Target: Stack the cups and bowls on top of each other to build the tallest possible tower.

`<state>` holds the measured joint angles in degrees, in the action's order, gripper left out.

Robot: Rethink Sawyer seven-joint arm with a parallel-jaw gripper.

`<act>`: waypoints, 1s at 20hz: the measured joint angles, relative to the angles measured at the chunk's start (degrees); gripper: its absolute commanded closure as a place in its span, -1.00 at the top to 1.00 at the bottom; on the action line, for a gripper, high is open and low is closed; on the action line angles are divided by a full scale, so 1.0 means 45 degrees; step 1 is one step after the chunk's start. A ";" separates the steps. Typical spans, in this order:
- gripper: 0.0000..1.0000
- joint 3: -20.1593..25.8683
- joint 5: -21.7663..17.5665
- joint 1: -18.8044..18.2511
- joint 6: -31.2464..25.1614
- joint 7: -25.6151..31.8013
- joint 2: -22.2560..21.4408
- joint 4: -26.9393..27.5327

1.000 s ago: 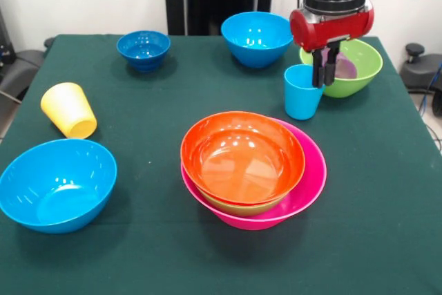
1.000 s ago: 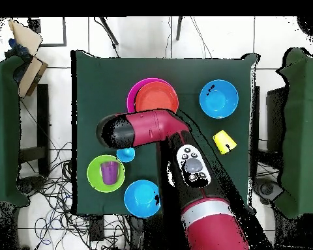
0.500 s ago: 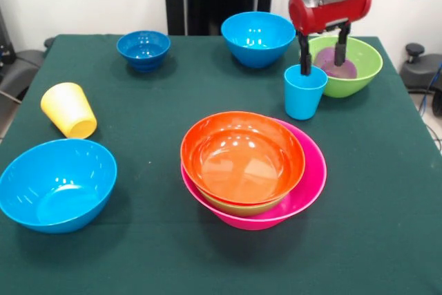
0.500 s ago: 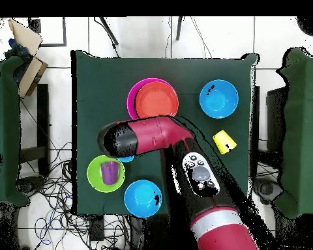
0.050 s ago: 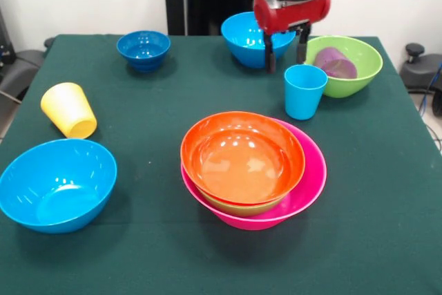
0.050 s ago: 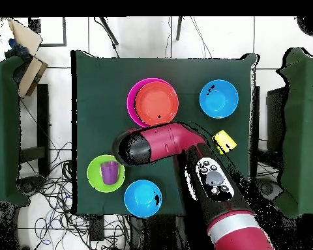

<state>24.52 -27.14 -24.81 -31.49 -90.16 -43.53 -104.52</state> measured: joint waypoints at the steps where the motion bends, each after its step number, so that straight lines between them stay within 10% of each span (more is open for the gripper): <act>1: 1.00 0.0003 -0.0226 -0.0014 -0.0001 0.0000 0.0043 0.0000; 20: 1.00 0.0006 -0.1136 0.0255 0.0001 0.0000 0.1062 0.0255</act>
<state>24.55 -32.25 -23.66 -31.49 -90.16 -38.76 -103.37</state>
